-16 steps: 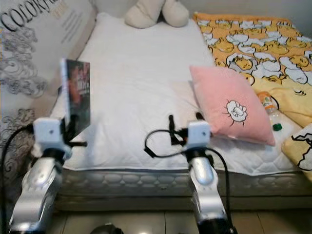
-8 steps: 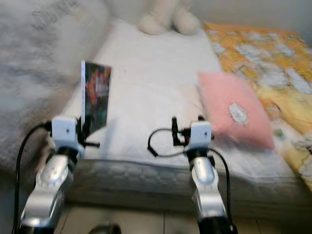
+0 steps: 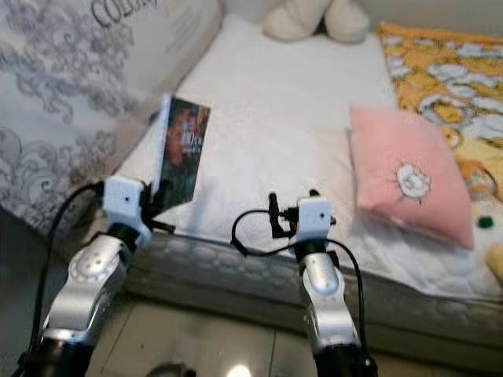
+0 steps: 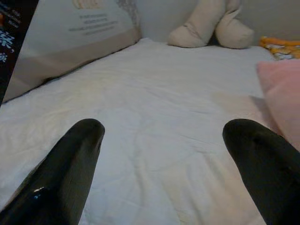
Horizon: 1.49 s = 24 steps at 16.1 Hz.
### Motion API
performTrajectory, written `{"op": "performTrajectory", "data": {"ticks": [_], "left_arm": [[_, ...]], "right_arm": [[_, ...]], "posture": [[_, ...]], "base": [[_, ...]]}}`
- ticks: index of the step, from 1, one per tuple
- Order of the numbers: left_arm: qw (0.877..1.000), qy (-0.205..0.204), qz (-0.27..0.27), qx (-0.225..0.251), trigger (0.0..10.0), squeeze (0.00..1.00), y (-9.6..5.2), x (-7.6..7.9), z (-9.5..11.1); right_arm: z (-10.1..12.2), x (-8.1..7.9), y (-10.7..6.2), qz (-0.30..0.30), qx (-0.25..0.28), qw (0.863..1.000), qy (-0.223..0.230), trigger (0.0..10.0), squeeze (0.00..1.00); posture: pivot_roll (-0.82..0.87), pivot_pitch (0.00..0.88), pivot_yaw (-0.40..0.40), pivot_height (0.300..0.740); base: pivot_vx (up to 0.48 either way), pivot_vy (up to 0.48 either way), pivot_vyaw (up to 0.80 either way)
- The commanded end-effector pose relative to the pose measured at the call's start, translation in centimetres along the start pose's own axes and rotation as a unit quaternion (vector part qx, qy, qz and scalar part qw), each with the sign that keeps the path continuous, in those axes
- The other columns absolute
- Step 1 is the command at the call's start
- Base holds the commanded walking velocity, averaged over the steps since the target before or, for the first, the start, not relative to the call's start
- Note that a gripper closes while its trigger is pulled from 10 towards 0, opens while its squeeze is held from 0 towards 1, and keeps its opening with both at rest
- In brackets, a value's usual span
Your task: Clean up the room
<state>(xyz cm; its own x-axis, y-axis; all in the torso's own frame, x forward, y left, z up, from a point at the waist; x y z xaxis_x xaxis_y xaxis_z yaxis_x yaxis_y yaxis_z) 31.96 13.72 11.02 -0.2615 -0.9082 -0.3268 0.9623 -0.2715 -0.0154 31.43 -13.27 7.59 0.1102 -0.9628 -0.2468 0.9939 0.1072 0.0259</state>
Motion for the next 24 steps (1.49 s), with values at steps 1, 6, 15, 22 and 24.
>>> {"op": "performTrajectory", "data": {"ticks": [1, 6, 15, 22, 24], "left_arm": [[0.999, 0.014, -0.006, 0.033, 10.0, 0.00, 0.6, -0.2, 1.5], [0.999, 0.003, -0.017, 0.033, 10.0, 0.00, 1.0, -0.1, 1.3], [0.993, 0.019, -0.088, 0.071, 10.0, 0.00, 2.0, 1.7, 2.5], [0.986, 0.018, -0.138, 0.087, 10.0, 0.00, 2.6, 3.7, 3.2], [0.987, 0.011, -0.140, 0.074, 10.0, 0.00, 2.8, 3.9, 2.9]], "right_arm": [[0.5, -0.1, 0.2, 0.001, 0.010, 1.000, -0.001, 10.0, 0.00], [0.4, 0.2, 0.1, -0.006, 0.007, 1.000, -0.008, 10.0, 0.00], [0.5, -0.6, 0.2, 0.010, 0.009, 1.000, -0.012, 10.0, 0.00], [0.5, -0.2, 0.0, -0.003, 0.009, 1.000, -0.010, 10.0, 0.00], [0.4, -0.2, 0.0, -0.005, 0.005, 1.000, -0.007, 10.0, 0.00]], "posture": [[-0.05, 0.000, 0.035, 0.740], [-0.06, 0.000, 0.039, 0.740], [-0.06, 0.000, 0.035, 0.740], [-0.08, 0.000, 0.046, 0.736], [-0.08, 0.000, 0.044, 0.736]], "base": [[0.000, 0.000, 0.00], [0.000, 0.000, -0.60], [0.257, 0.188, 0.00], [0.463, 0.000, -0.30], [0.480, 0.000, 0.00]]}}
Point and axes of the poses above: a point about 5 cm out from each wrist's last joint towards the gripper, its own y axis pointing out of the wrist towards the gripper, its own z axis along the axis of the wrist's last joint, x = y × z, the point moved 3 cm from there along y, pointing out of the wrist towards the gripper, and after that the axes turned 15 degrees about y, right-handed, at the moved point
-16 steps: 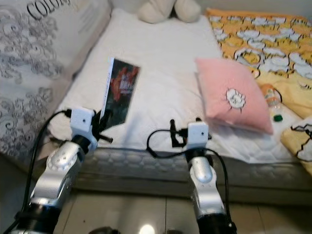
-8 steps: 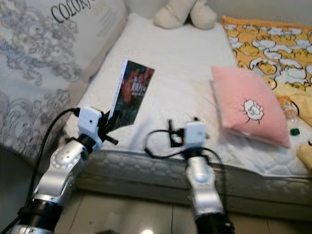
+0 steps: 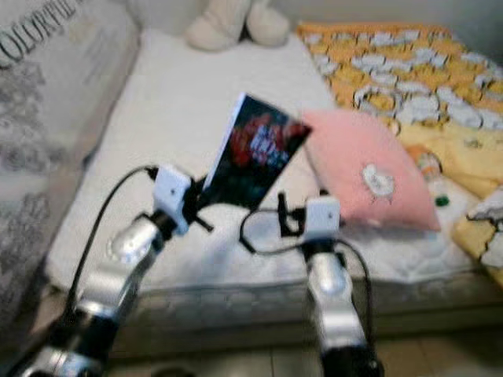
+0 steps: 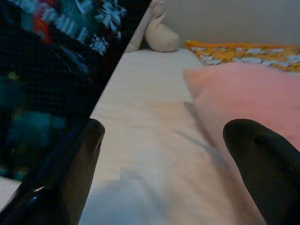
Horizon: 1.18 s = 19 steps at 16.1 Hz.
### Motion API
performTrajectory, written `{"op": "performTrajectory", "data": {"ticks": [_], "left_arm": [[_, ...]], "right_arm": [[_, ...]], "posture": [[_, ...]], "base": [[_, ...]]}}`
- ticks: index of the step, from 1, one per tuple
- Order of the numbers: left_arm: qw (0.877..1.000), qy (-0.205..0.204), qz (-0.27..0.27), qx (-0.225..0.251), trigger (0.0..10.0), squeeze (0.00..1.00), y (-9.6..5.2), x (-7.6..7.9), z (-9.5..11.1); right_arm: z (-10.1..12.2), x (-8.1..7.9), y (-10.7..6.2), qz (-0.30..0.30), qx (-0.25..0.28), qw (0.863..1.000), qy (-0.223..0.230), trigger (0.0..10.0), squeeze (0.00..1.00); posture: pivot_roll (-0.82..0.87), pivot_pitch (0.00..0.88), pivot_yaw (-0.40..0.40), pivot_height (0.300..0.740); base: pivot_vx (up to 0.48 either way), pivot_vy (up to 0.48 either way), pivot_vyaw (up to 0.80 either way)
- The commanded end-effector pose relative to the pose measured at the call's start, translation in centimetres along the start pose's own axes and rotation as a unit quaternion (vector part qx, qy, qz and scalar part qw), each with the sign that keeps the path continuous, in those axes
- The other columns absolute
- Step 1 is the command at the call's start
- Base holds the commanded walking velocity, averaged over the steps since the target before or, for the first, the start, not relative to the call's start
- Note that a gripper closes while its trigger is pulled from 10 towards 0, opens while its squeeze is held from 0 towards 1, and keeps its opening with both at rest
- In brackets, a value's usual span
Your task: Clean up the room
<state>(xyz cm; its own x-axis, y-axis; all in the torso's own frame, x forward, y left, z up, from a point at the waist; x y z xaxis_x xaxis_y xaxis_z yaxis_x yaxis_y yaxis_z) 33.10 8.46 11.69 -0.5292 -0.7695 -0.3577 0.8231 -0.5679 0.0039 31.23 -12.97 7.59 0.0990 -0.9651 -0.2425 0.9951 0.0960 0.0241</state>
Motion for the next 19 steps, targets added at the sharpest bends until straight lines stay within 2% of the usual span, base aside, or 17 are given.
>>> {"op": "performTrajectory", "data": {"ticks": [1, 3, 5, 7, 9, 10, 13, 15, 17, 19], "left_arm": [[1.000, -0.024, 0.012, -0.011, 10.0, 0.00, 0.6, -0.7, 0.0], [0.998, -0.053, 0.026, -0.036, 10.0, 0.00, 1.1, -1.9, -1.2], [0.992, -0.103, 0.037, -0.068, 10.0, 0.00, 1.6, -3.1, -2.8], [0.979, -0.181, 0.034, -0.092, 10.0, 0.00, 2.1, -3.8, -4.3], [0.970, -0.224, 0.034, -0.090, 10.0, 0.00, 2.5, -4.0, -4.5], [0.965, -0.245, 0.036, -0.092, 10.0, 0.00, 2.5, -3.9, -4.8], [0.945, -0.291, 0.075, -0.131, 10.0, 0.00, 0.9, -4.9, -7.3], [0.942, -0.288, 0.074, -0.155, 10.0, 0.00, -0.1, -5.4, -8.4], [0.945, -0.240, 0.074, -0.210, 10.0, 0.00, -1.6, -5.5, -10.1], [0.946, -0.186, 0.106, -0.242, 10.0, 0.00, -3.1, -7.8, -10.7]], "right_arm": [[0.5, 0.1, 0.1, 0.002, 0.006, 1.000, -0.005, 10.0, 0.00], [0.5, 0.2, -0.2, 0.005, 0.005, 1.000, -0.005, 10.0, 0.00], [0.7, 0.5, -0.9, 0.010, -0.001, 1.000, -0.011, 10.0, 0.00], [1.1, 1.7, -2.3, 0.007, -0.009, 1.000, -0.027, 10.0, 0.00], [1.6, 2.8, -3.9, 0.000, -0.019, 0.999, -0.040, 10.0, 0.00], [1.9, 3.3, -4.9, -0.002, -0.025, 0.999, -0.045, 10.0, 0.00], [2.6, 4.1, -7.3, -0.005, -0.048, 0.997, -0.058, 10.0, 0.00], [2.7, 4.2, -7.7, -0.006, -0.058, 0.997, -0.060, 10.0, 0.00], [3.0, 3.8, -8.2, 0.002, -0.070, 0.996, -0.059, 10.0, 0.00], [3.0, 3.9, -8.8, -0.001, -0.079, 0.995, -0.060, 10.0, 0.00]], "posture": [[-0.08, 0.000, 0.039, 0.736], [-0.09, 0.000, 0.028, 0.736], [-0.11, 0.000, 0.008, 0.736], [-0.16, 0.000, -0.015, 0.736], [-0.21, 0.005, -0.037, 0.736], [-0.23, 0.033, -0.053, 0.736], [-0.27, 0.065, -0.083, 0.736], [-0.28, 0.077, -0.098, 0.736], [-0.28, 0.089, -0.107, 0.736], [-0.28, 0.096, -0.104, 0.736]], "base": [[0.000, 0.000, 0.00], [0.000, 0.000, 0.00], [0.000, 0.000, 0.00], [0.000, 0.000, 0.00], [0.000, 0.000, 0.00], [0.000, 0.000, 0.00], [0.000, 0.000, 0.00], [0.000, 0.000, 0.00], [0.000, 0.000, 0.00], [0.000, 0.000, 0.00]]}}
Point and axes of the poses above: a point about 5 cm out from each wrist's last joint towards the gripper, its own y axis pointing out of the wrist towards the gripper, its own z axis along the axis of the wrist's last joint, x = y × z, the point moved 3 cm from there along y, pointing out of the wrist towards the gripper, and after that the axes turned 15 degrees about y, right-handed, at the moved point
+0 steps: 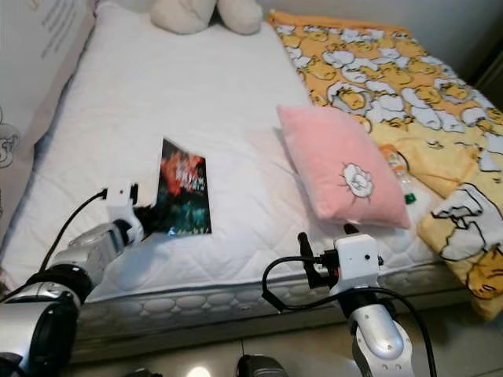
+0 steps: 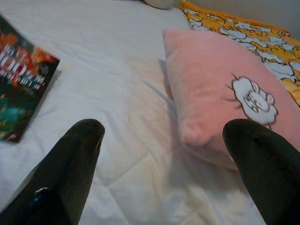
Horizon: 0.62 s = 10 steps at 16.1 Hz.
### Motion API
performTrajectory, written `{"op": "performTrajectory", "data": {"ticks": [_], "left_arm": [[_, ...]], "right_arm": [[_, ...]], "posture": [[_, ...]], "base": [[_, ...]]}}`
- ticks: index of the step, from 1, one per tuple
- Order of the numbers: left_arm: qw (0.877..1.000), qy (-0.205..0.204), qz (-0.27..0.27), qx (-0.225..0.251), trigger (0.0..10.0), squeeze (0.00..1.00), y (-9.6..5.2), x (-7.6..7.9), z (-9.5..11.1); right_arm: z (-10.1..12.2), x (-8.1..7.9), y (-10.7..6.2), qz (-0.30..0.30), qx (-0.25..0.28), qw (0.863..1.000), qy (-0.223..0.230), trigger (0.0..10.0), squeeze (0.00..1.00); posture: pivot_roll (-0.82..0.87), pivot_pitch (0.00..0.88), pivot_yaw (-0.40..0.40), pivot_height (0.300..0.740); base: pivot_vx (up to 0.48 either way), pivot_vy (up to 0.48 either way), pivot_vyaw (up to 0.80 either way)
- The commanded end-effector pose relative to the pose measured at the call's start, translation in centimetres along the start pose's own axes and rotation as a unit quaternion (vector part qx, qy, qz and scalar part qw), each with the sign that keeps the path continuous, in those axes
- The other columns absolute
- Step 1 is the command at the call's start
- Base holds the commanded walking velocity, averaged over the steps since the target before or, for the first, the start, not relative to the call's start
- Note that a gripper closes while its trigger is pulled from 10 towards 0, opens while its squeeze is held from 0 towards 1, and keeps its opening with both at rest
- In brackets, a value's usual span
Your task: Clean up the room
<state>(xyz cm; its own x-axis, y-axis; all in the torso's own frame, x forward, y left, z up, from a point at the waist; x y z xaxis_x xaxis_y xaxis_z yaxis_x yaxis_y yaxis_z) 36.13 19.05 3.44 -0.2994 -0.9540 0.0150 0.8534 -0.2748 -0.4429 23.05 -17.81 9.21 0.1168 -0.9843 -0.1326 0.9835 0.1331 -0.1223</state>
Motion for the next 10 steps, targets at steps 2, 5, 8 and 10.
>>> {"op": "performTrajectory", "data": {"ticks": [2, 5, 8, 10], "left_arm": [[0.998, 0.042, 0.037, 0.008, 10.0, 0.00, -0.5, -2.1, 1.4], [0.994, 0.083, 0.066, 0.004, 10.0, 0.00, -0.9, -3.5, 2.2], [0.993, 0.091, 0.070, 0.010, 10.0, 0.00, -0.8, -3.6, 3.0], [0.992, 0.106, 0.069, -0.003, 10.0, 1.00, -0.7, -3.4, 2.6]], "right_arm": [[0.0, 0.6, -0.6, -0.011, -0.010, 1.000, -0.003, 10.0, 0.00], [0.0, 0.3, -0.8, -0.013, -0.016, 1.000, 0.002, 10.0, 0.00], [-0.1, 0.3, -0.7, -0.015, -0.018, 1.000, 0.003, 10.0, 0.00], [-0.1, 0.2, -0.7, -0.016, -0.019, 1.000, 0.004, 10.0, 0.00]], "posture": [[-0.29, 0.100, -0.100, 0.736], [-0.29, 0.101, -0.094, 0.736], [-0.29, 0.098, -0.087, 0.736], [-0.29, 0.097, -0.084, 0.736]], "base": [[0.000, 0.000, 0.00], [0.000, 0.000, 0.00], [0.000, 0.000, 0.00], [0.000, 0.000, 0.00]]}}
Point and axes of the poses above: a point about 5 cm out from each wrist's last joint towards the gripper, its own y axis pointing out of the wrist towards the gripper, its own z axis along the axis of the wrist's last joint, x = y × z, the point moved 3 cm from there along y, pointing out of the wrist towards the gripper, and after that the axes turned 15 degrees about y, right-handed, at the moved point
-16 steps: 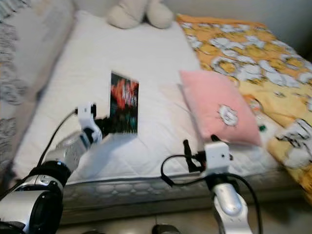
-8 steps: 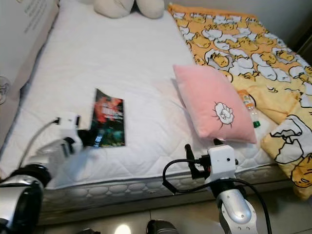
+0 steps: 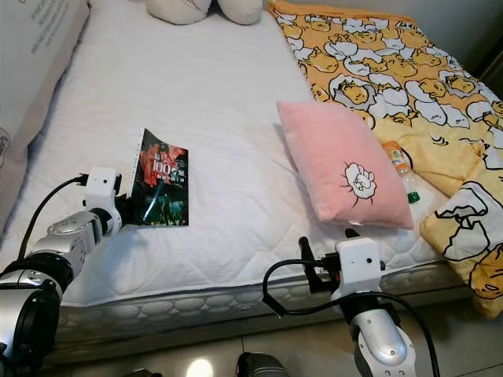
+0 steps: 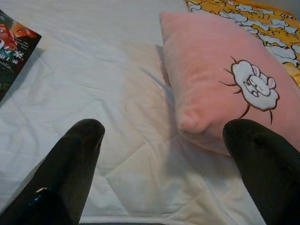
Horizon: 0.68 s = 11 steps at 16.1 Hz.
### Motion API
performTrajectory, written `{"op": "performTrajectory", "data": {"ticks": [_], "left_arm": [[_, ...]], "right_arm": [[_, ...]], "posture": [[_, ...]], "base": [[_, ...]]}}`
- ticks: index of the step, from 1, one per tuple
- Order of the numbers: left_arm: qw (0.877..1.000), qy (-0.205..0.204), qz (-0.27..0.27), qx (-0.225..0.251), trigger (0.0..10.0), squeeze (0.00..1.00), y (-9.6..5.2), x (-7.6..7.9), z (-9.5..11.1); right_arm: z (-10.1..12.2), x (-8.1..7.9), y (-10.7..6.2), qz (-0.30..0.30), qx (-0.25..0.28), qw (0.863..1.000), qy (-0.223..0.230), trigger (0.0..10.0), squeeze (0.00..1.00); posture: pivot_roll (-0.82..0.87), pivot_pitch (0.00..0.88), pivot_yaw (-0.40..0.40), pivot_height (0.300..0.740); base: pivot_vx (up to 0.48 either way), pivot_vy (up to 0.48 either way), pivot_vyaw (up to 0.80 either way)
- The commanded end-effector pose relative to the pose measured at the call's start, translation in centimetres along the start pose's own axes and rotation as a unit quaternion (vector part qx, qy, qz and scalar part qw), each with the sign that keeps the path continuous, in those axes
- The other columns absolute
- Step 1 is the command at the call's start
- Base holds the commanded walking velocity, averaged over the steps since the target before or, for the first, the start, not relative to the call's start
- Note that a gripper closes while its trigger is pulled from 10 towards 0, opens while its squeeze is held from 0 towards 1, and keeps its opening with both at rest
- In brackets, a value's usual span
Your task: Clean up the room
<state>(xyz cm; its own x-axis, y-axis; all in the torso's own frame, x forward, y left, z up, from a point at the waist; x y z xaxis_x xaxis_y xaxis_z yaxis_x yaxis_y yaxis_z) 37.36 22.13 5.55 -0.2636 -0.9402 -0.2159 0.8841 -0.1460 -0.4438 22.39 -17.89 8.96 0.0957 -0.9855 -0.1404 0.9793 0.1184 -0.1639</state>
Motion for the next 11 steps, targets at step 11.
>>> {"op": "performTrajectory", "data": {"ticks": [11], "left_arm": [[0.960, 0.278, 0.026, 0.027, 10.0, 1.00, 0.1, -0.7, 2.9]], "right_arm": [[-0.1, -0.9, 1.7, 0.004, 0.008, 1.000, 0.009, 10.0, 0.00]], "posture": [[-0.23, 0.029, -0.065, 0.736]], "base": [[0.000, 0.000, 0.00]]}}
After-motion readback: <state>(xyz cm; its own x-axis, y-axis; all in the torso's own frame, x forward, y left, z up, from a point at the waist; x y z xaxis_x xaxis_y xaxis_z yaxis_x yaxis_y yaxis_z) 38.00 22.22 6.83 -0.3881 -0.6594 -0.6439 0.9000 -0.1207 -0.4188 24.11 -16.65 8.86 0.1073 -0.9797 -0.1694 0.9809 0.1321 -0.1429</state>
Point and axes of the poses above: a point about 5 cm out from each wrist's last joint towards the gripper, its own y axis pointing out of the wrist towards the gripper, its own z axis along the axis of the wrist's last joint, x = y × z, the point moved 3 cm from there along y, pointing out of the wrist towards the gripper, and after that the axes turned 15 degrees about y, right-handed, at the moved point
